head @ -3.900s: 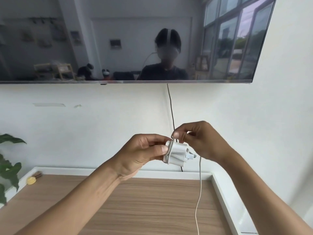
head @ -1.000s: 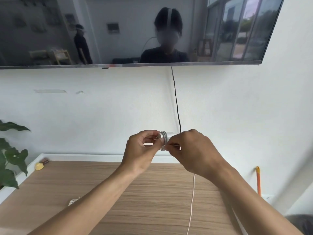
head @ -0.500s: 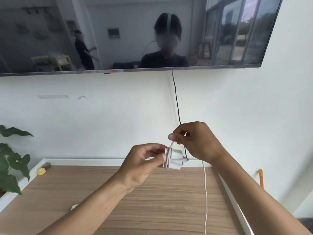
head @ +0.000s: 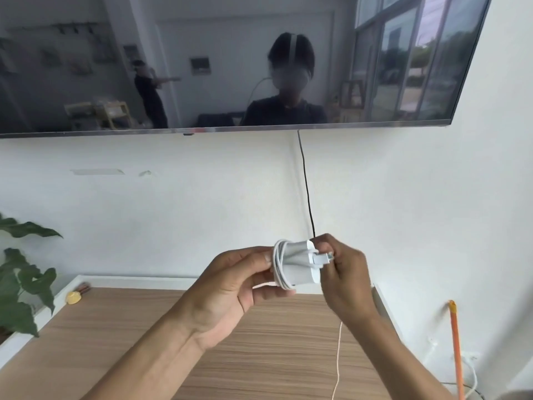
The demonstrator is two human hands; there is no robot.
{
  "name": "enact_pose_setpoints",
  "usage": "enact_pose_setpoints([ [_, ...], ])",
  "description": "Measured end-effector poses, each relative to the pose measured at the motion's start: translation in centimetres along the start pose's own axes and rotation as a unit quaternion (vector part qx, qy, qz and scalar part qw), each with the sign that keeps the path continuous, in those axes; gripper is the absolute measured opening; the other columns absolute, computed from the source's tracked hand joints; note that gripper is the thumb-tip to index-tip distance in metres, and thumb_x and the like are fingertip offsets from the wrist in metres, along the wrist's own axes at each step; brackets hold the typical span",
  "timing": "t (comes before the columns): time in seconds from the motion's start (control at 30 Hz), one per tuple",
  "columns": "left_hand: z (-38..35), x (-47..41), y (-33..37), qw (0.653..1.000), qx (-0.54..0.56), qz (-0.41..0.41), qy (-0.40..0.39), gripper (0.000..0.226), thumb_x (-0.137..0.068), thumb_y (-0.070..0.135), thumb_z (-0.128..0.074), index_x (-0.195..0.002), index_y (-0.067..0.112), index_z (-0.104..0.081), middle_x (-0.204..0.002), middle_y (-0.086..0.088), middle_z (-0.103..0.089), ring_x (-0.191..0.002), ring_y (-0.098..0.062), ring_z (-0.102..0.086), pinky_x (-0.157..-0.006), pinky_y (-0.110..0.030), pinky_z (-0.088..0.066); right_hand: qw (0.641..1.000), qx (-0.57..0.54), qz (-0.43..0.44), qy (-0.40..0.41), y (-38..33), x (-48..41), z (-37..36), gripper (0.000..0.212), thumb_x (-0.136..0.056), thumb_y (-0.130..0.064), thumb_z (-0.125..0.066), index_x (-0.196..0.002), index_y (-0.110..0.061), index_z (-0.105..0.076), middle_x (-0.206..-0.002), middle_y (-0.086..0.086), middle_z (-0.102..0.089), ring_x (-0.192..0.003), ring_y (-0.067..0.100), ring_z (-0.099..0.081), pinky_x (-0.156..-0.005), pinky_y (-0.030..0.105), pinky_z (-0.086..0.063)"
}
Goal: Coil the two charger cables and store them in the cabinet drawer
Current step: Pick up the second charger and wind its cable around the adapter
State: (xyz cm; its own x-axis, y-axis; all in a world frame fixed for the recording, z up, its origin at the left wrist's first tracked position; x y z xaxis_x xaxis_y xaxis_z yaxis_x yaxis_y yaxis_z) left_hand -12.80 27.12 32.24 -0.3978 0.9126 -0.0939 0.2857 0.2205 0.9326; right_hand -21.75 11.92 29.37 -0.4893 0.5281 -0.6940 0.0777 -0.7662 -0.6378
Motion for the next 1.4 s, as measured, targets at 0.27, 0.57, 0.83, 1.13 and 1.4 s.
enact_pose_setpoints([
  [0.27,3.3,-1.8,0.4,0.981,-0.038,-0.054,0.183,0.020,-0.085,0.011,-0.062,-0.074,0.006,-0.078,-0.082,-0.012,-0.072,-0.077,-0.021,-0.066,-0.075,-0.033,-0.061,0.985,0.120,0.066,-0.104,-1.9,4.2,-4.2,0.038,-0.101,-0.043,-0.024,-0.098,-0.025,-0.058,-0.078,-0.010,-0.060,-0.057,0.017,-0.053,-0.048,0.033,-0.045],
  [0.57,5.1,-1.7,-0.5,0.944,-0.173,-0.102,0.261,0.014,-0.087,0.009,-0.066,-0.098,0.003,-0.072,-0.096,-0.018,-0.074,-0.088,-0.027,-0.072,-0.084,-0.038,-0.057,0.931,0.268,0.182,-0.168,-5.5,2.1,-3.2,0.032,-0.094,-0.033,-0.035,-0.071,-0.020,-0.053,-0.059,-0.005,-0.051,-0.042,0.025,-0.047,-0.037,0.027,-0.033],
  [0.83,4.2,-1.1,-1.6,0.899,-0.369,-0.140,0.192,0.015,-0.080,0.008,-0.074,-0.082,0.023,-0.072,-0.084,0.004,-0.070,-0.078,-0.009,-0.066,-0.068,-0.021,-0.054,0.916,0.261,0.176,-0.250,-6.5,-0.1,-1.6,0.030,-0.095,-0.040,-0.040,-0.091,-0.030,-0.068,-0.080,-0.008,-0.064,-0.060,0.021,-0.060,-0.050,0.029,-0.043],
  [1.13,3.2,-0.4,-1.5,0.982,-0.167,-0.059,0.062,0.030,-0.080,0.014,-0.064,-0.104,-0.004,-0.069,-0.103,-0.028,-0.069,-0.088,-0.029,-0.068,-0.072,-0.029,-0.056,0.965,-0.082,-0.056,-0.241,-5.0,-2.3,-0.1,0.010,-0.089,-0.025,-0.066,-0.080,-0.023,-0.069,-0.057,-0.008,-0.059,-0.048,0.005,-0.047,-0.049,0.023,-0.046],
  [1.4,3.2,-0.5,-0.8,0.980,-0.168,-0.041,0.096,0.029,-0.075,0.014,-0.076,-0.097,-0.003,-0.070,-0.095,-0.020,-0.072,-0.086,-0.028,-0.068,-0.072,-0.030,-0.059,0.966,-0.186,-0.061,-0.172,-5.2,-1.4,0.1,0.012,-0.087,-0.025,-0.065,-0.080,-0.017,-0.070,-0.056,-0.004,-0.049,-0.049,0.007,-0.036,-0.049,0.016,-0.034],
])
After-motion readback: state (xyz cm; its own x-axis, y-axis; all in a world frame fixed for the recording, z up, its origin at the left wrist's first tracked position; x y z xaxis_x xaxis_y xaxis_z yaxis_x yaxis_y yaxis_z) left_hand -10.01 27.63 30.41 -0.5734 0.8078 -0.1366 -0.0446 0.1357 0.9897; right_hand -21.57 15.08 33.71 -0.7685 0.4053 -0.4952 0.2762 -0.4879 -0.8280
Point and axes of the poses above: each hand's wrist, its own x-axis away from the middle knuckle, its own z-axis out of the back of the hand, y = z × x, the point moved 4 cm from there along -x, towards the middle knuckle
